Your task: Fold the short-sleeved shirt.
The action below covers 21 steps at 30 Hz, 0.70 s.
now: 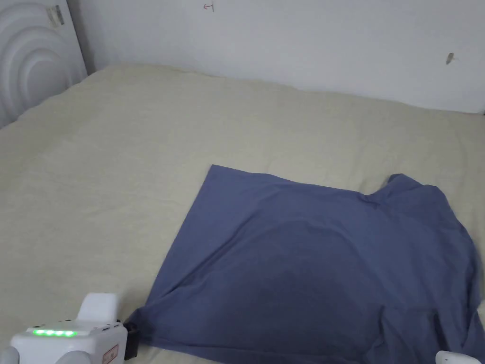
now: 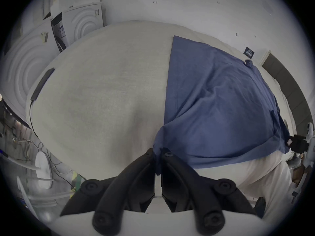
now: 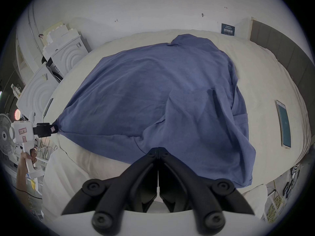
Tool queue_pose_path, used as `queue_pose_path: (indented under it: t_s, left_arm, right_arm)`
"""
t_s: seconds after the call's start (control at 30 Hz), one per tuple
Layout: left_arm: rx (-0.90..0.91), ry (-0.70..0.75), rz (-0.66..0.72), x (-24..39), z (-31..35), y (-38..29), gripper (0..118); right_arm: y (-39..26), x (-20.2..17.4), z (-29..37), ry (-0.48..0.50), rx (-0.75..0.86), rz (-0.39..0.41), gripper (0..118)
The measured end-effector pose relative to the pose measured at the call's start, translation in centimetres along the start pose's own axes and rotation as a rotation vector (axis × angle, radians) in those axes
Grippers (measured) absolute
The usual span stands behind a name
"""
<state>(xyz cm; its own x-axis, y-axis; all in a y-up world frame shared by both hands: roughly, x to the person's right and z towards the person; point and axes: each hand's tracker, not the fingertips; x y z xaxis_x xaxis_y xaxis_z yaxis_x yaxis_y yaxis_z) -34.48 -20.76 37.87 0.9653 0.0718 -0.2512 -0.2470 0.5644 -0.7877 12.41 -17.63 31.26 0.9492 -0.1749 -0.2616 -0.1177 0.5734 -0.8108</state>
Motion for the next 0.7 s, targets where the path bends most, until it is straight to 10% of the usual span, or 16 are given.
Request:
queue_pose_path:
  t_s: [0.3,0.33,0.43,0.47,0.7]
  left_arm:
    - [0.008,0.016,-0.028,0.5,1.1,1.1,4]
    - [0.007,0.014,-0.025,0.5,1.4,1.4,4]
    - [0.009,0.009,-0.008,0.3,1.5,1.6,4]
    - [0.011,0.009,-0.005,0.4,1.6,1.7,4]
    - [0.004,0.021,-0.005,0.8,1.5,2.2,4]
  right_arm:
    - [-1.5,1.7,1.8,-0.068,0.035,-0.001,4]
    - [-1.5,2.2,2.1,-0.109,0.047,0.008,9]
    - [-1.3,3.9,2.2,-0.225,0.026,0.069,94]
    - [-1.3,4.4,2.0,-0.259,0.015,0.097,104]
    - [-0.6,5.8,2.8,-0.277,0.040,0.038,104]
